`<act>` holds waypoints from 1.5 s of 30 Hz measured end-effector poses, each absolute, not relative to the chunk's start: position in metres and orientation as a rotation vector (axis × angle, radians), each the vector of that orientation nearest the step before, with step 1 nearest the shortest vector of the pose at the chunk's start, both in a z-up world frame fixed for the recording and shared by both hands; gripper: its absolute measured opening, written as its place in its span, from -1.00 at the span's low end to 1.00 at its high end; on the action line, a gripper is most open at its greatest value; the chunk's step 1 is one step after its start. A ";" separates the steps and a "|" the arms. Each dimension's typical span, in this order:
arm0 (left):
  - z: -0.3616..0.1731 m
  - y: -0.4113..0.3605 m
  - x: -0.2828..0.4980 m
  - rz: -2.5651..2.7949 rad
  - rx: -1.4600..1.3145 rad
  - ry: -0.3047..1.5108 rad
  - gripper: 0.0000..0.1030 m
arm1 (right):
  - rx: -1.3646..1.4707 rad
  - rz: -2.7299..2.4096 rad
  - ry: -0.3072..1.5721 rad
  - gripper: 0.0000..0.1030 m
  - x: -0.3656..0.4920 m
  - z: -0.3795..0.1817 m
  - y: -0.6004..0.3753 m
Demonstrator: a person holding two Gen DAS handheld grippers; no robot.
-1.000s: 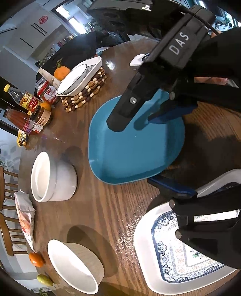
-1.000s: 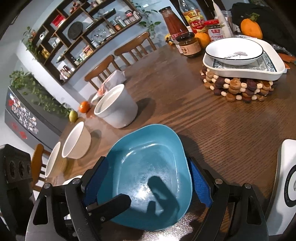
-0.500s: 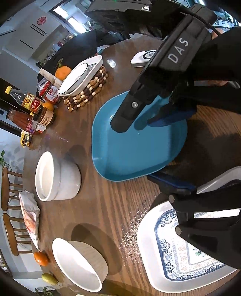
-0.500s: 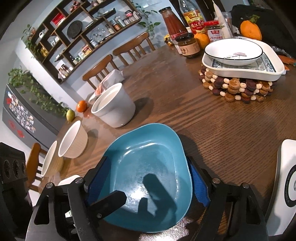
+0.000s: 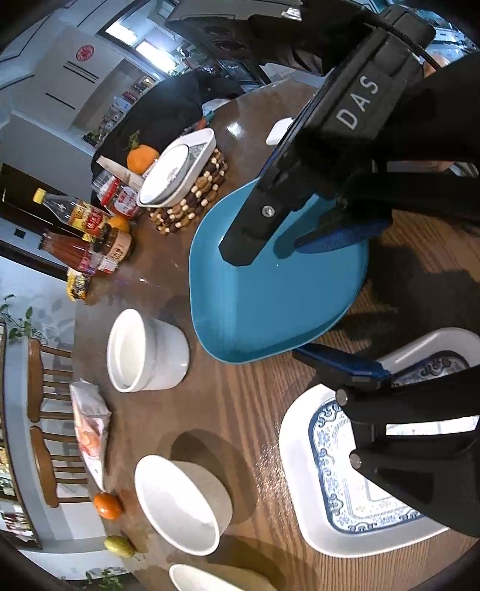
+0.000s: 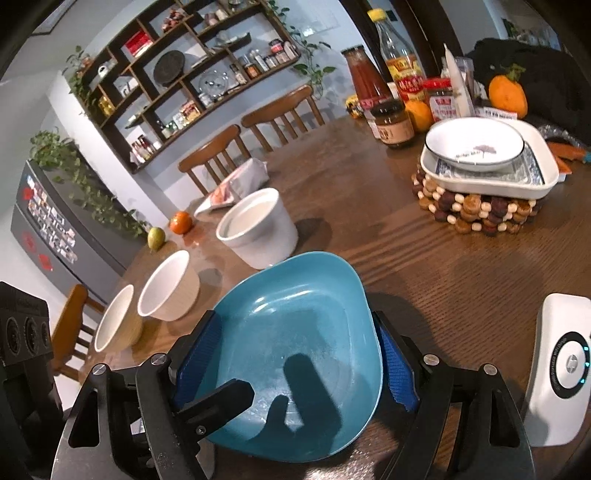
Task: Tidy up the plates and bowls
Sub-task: 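Lift the teal plate with the right gripper and carry it over the patterned stack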
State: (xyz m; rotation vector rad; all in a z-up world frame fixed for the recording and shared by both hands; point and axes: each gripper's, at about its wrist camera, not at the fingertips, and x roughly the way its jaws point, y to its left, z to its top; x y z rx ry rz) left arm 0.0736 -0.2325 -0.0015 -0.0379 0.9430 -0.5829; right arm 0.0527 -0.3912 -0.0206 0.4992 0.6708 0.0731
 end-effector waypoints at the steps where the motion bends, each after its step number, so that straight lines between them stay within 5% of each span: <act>1: 0.001 -0.231 0.072 -0.586 -0.039 0.934 -0.06 | 0.495 0.074 0.665 0.61 0.051 -0.019 -0.390; 45: 0.004 -0.092 0.023 -0.445 -0.120 0.834 -0.06 | 0.325 0.230 0.669 0.61 0.031 -0.001 -0.250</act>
